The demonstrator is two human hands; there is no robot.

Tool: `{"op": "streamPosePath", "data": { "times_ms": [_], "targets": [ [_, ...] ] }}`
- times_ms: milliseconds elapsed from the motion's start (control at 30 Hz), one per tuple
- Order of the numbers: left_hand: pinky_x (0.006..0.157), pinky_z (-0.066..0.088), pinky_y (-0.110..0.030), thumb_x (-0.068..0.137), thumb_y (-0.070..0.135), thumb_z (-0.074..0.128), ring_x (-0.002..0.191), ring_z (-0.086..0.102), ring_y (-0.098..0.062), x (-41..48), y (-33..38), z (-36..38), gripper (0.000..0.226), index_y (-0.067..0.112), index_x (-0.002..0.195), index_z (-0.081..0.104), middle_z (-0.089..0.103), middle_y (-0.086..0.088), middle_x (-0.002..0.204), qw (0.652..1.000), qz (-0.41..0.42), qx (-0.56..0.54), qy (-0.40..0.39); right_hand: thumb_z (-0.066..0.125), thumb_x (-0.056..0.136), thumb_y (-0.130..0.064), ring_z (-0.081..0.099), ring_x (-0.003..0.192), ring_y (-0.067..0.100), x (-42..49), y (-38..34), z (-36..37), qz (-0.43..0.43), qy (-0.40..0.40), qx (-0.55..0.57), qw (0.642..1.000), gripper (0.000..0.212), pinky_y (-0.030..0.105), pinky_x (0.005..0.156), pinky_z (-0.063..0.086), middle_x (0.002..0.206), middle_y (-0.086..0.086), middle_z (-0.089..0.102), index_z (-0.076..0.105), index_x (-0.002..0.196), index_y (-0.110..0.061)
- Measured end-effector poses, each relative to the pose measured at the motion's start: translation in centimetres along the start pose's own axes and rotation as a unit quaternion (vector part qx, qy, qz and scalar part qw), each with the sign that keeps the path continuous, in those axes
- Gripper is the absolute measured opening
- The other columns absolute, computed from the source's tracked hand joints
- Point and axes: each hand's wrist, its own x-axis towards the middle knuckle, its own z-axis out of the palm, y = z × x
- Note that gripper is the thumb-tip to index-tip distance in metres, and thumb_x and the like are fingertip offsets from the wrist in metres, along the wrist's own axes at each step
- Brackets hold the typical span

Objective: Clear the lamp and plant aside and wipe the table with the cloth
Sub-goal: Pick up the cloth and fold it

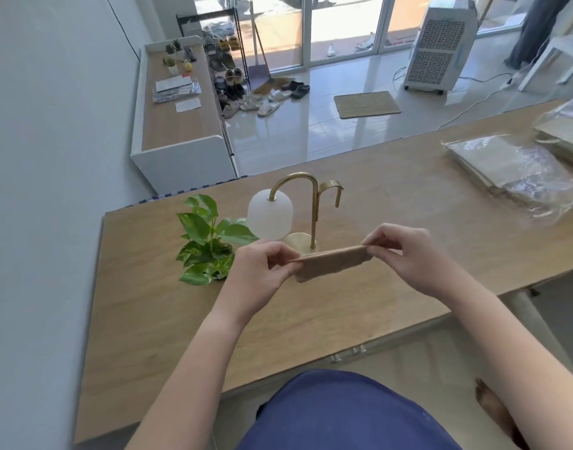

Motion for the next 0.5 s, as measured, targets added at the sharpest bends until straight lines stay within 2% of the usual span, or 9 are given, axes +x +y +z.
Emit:
{"op": "streamPosePath", "data": {
  "times_ms": [100,200,333,500],
  "targets": [
    [0.074,0.049,-0.013,0.087,0.024,0.091,0.09,0.072,-0.01,-1.2,0.3,2.2,0.01,0.03,0.094,0.087,0.075,0.019,0.091,1.0,-0.01,0.011,-0.015,0.076,0.098,-0.008,0.077,0.094,0.005,-1.6,1.4,-0.5,0.023,-0.012,0.0,1.0,0.019,0.035,0.091,0.061,0.09,-0.015,0.079,0.076,0.097,-0.027],
    [0.076,0.05,-0.013,0.089,0.031,0.09,0.091,0.074,-0.006,-3.1,0.2,5.1,0.006,0.033,0.092,0.085,0.078,0.019,0.09,0.996,-0.053,-0.027,-0.071,0.075,0.099,-0.01,0.076,0.091,0.005,-3.9,3.2,-1.4,0.07,-0.046,-0.001,0.997,0.018,0.03,0.086,0.06,0.091,-0.012,0.078,0.077,0.097,-0.028],
    [0.079,0.061,-0.024,0.091,0.037,0.085,0.089,0.077,-0.006,-4.3,-1.0,8.7,0.006,0.034,0.094,0.081,0.082,0.014,0.092,0.966,-0.168,-0.077,-0.182,0.071,0.102,-0.017,0.073,0.084,0.009,-6.3,5.9,-2.2,0.142,-0.112,0.006,0.984,0.021,0.027,0.077,0.057,0.089,-0.011,0.077,0.078,0.094,-0.035],
    [0.075,0.061,-0.028,0.094,0.024,0.08,0.077,0.077,-0.005,-1.4,-4.7,13.9,0.002,0.025,0.093,0.08,0.082,0.007,0.083,0.942,-0.24,-0.042,-0.23,0.071,0.102,-0.017,0.071,0.088,0.007,-3.8,11.5,-0.9,0.215,-0.19,-0.055,0.957,0.015,0.019,0.077,0.054,0.092,-0.011,0.076,0.077,0.094,-0.029]
  ]
}}
